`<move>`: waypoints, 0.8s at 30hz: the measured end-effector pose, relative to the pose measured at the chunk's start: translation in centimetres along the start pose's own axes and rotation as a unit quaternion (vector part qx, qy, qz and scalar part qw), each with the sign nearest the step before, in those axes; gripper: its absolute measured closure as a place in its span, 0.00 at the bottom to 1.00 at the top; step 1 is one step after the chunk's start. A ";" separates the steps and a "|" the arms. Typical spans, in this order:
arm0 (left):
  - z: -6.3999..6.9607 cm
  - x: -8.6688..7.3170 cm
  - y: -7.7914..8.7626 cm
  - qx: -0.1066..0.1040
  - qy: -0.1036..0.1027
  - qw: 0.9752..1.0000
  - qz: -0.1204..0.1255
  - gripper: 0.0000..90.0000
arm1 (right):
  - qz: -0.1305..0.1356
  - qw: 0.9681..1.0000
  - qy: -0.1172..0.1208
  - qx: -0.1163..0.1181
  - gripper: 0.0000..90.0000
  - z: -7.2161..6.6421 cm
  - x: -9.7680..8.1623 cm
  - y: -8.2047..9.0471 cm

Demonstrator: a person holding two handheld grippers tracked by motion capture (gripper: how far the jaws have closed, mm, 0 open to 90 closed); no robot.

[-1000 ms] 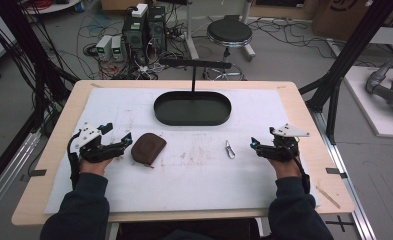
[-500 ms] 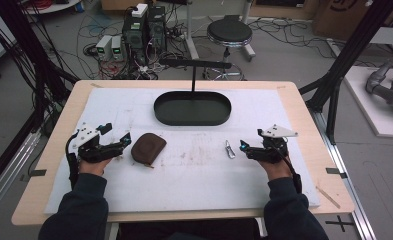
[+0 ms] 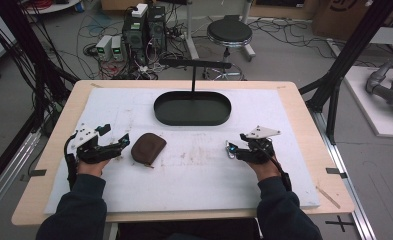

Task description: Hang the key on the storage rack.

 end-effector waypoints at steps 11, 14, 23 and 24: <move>0.2 -0.1 -0.1 -0.002 -0.002 1.000 -0.006 0.19 | -0.054 0.998 0.012 0.023 0.72 -0.2 -0.1 -2.5; 0.3 -0.2 -0.1 -0.002 -0.002 1.000 -0.009 0.19 | -0.064 0.997 0.016 0.028 0.78 -0.2 0.0 -2.8; 0.2 -0.2 -0.2 -0.002 0.002 1.000 -0.010 0.19 | -0.081 0.996 0.034 0.025 0.96 -0.7 0.4 -3.6; 0.2 -0.2 -0.2 -0.002 0.002 1.000 -0.010 0.19 | -0.082 0.996 0.032 0.024 0.96 -0.6 0.5 -3.6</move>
Point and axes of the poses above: each handheld gripper's, and its own axes: y roughly backward along the jaws, x roughly out of its top, z roughly to its right, the point moved 4 cm from there along -y, roughly forward along the jaws, and after that the axes turned 12 degrees about -z, right-handed, at the moved point
